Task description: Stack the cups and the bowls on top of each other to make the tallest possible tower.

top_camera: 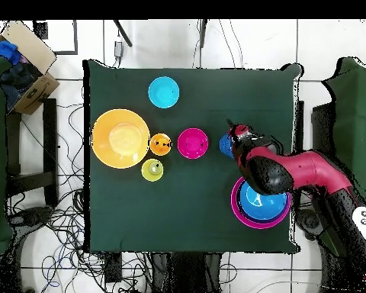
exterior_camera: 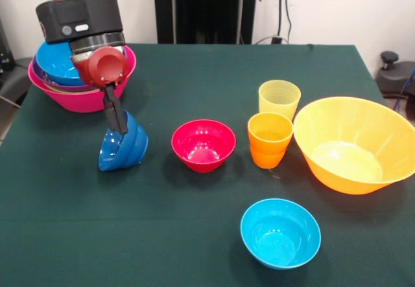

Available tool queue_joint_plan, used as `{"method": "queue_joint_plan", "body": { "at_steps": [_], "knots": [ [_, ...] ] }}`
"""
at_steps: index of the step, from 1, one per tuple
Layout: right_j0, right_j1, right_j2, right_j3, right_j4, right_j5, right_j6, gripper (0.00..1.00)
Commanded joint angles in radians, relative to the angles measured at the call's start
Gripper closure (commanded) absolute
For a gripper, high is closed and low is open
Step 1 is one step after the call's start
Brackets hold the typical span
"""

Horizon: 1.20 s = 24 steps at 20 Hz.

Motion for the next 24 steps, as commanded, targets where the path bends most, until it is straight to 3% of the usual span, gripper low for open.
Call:
{"method": "queue_joint_plan", "body": {
  "at_steps": [1, 6, 18, 22, 24],
  "knots": [
    [0.031, 0.122, -0.083, -0.131, 0.104, 0.296, -0.135, 0.00],
    [0.022, 0.192, -0.101, -0.145, 0.062, 0.234, -0.136, 0.00],
    [0.100, 0.344, -0.138, -0.306, -0.007, 0.164, -0.106, 0.00],
    [0.152, 0.363, -0.181, -0.324, 0.002, 0.143, 0.010, 0.00],
    [0.154, 0.371, -0.183, -0.327, 0.016, 0.144, 0.016, 0.00]
  ]
}}
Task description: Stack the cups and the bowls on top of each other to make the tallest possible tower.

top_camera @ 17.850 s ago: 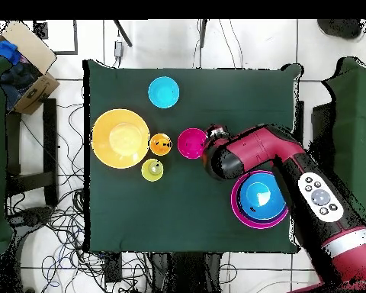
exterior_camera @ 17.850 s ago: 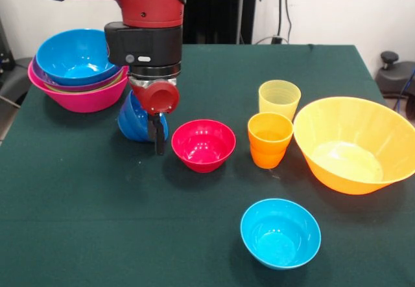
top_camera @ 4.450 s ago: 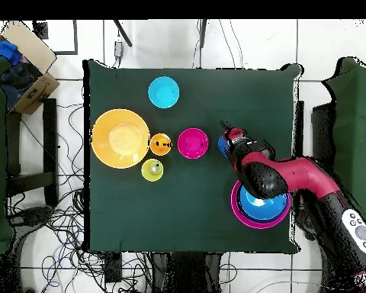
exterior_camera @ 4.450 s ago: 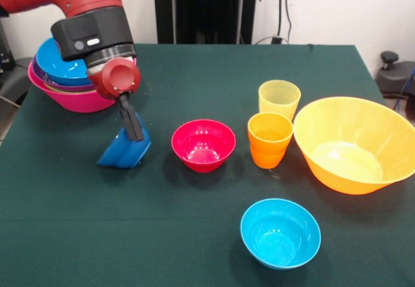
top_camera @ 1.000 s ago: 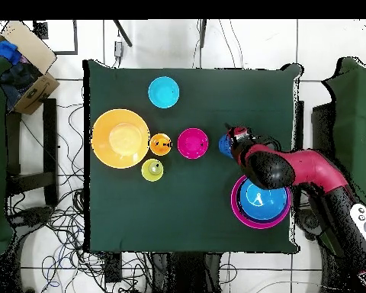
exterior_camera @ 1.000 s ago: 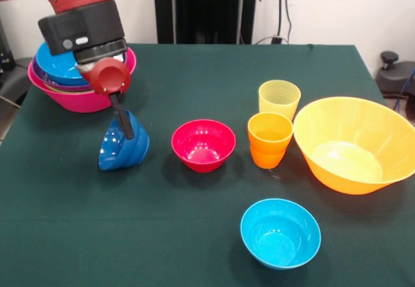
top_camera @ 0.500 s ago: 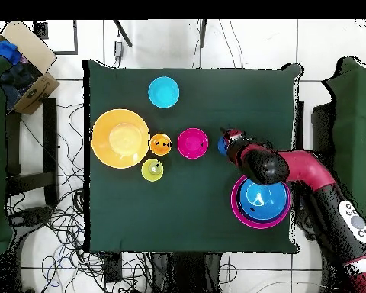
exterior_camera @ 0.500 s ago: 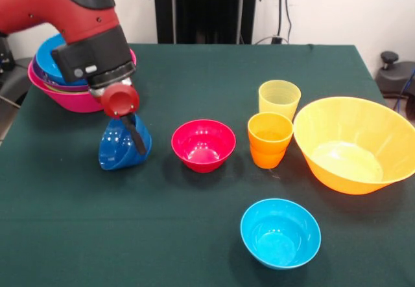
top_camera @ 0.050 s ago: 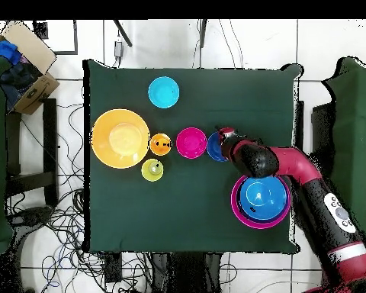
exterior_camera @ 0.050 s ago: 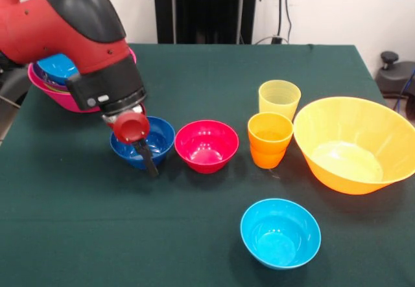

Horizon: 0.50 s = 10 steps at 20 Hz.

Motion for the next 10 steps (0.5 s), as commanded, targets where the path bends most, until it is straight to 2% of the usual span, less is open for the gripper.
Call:
{"method": "queue_joint_plan", "body": {
  "at_steps": [1, 2, 6, 9, 10],
  "knots": [
    [0.104, 0.095, -0.129, -0.133, -0.072, 0.002, 0.018, 0.00],
    [0.110, 0.092, -0.133, -0.136, -0.070, 0.005, 0.021, 1.00],
    [0.173, 0.057, -0.158, -0.134, -0.080, -0.014, 0.092, 1.00],
    [0.261, -0.059, -0.202, -0.090, -0.126, -0.062, 0.223, 1.00],
    [0.308, -0.108, -0.224, -0.081, -0.139, -0.070, 0.282, 1.00]
  ]
}}
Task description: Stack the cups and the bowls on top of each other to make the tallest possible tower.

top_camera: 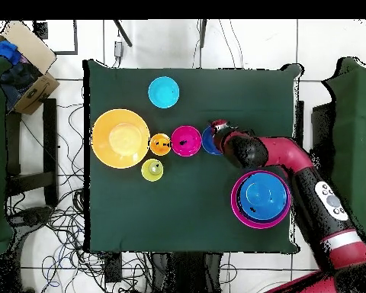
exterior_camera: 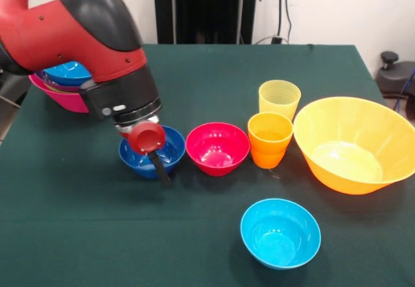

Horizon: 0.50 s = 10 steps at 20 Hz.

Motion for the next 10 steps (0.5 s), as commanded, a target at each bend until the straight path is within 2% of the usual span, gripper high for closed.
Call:
{"method": "queue_joint_plan", "body": {
  "at_steps": [1, 2, 4, 6, 8, 10],
  "knots": [
    [0.224, -0.109, -0.191, -0.032, -0.141, -0.061, 0.297, 1.00],
    [0.264, -0.161, -0.205, -0.020, -0.129, -0.062, 0.350, 1.00],
    [0.296, -0.308, -0.186, 0.035, -0.042, -0.004, 0.405, 1.00],
    [0.298, -0.401, -0.166, 0.047, 0.034, 0.066, 0.385, 1.00],
    [0.296, -0.456, -0.161, 0.039, 0.089, 0.130, 0.345, 1.00],
    [0.289, -0.456, -0.160, 0.030, 0.137, 0.153, 0.336, 1.00]
  ]
}}
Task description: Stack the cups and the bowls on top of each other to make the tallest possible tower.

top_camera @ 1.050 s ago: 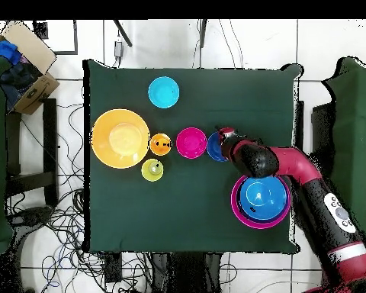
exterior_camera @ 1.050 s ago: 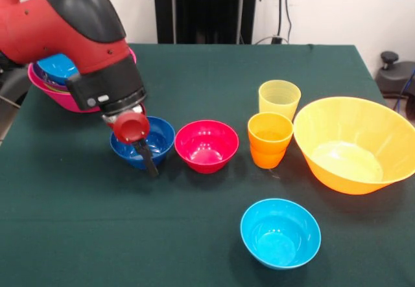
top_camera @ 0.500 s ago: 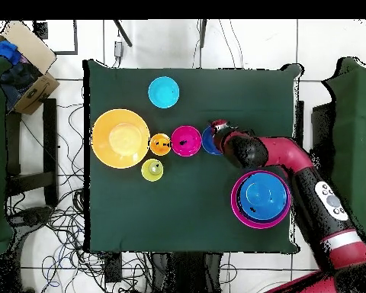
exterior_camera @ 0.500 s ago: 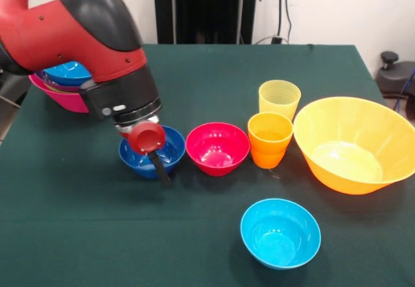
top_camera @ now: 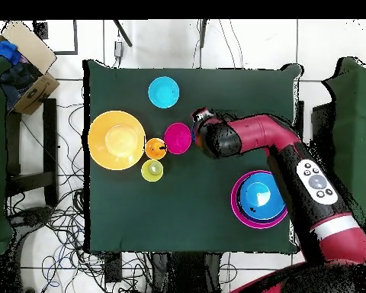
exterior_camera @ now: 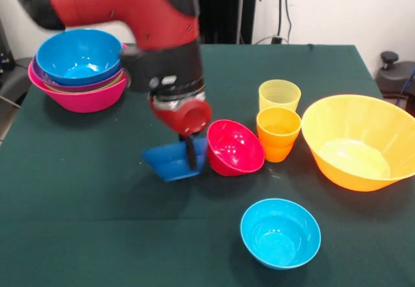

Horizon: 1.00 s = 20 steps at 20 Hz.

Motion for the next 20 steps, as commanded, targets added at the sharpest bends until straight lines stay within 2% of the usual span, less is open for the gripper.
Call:
{"method": "queue_joint_plan", "body": {
  "at_steps": [1, 4, 6, 9, 12, 14, 20],
  "knots": [
    [0.055, -0.191, -0.076, 0.007, 0.137, 0.142, 0.248, 0.00],
    [0.031, -0.180, -0.069, 0.013, 0.159, 0.157, 0.202, 0.00],
    [0.027, -0.179, -0.083, 0.009, 0.203, 0.180, 0.208, 0.00],
    [0.036, -0.202, -0.082, -0.019, 0.224, 0.214, 0.133, 0.00],
    [0.039, -0.238, -0.050, -0.066, 0.255, 0.276, 0.052, 0.00],
    [0.043, -0.275, -0.024, -0.114, 0.287, 0.358, 0.000, 0.00],
    [0.027, -0.271, 0.007, -0.172, 0.278, 0.413, -0.082, 0.00]
  ]
}}
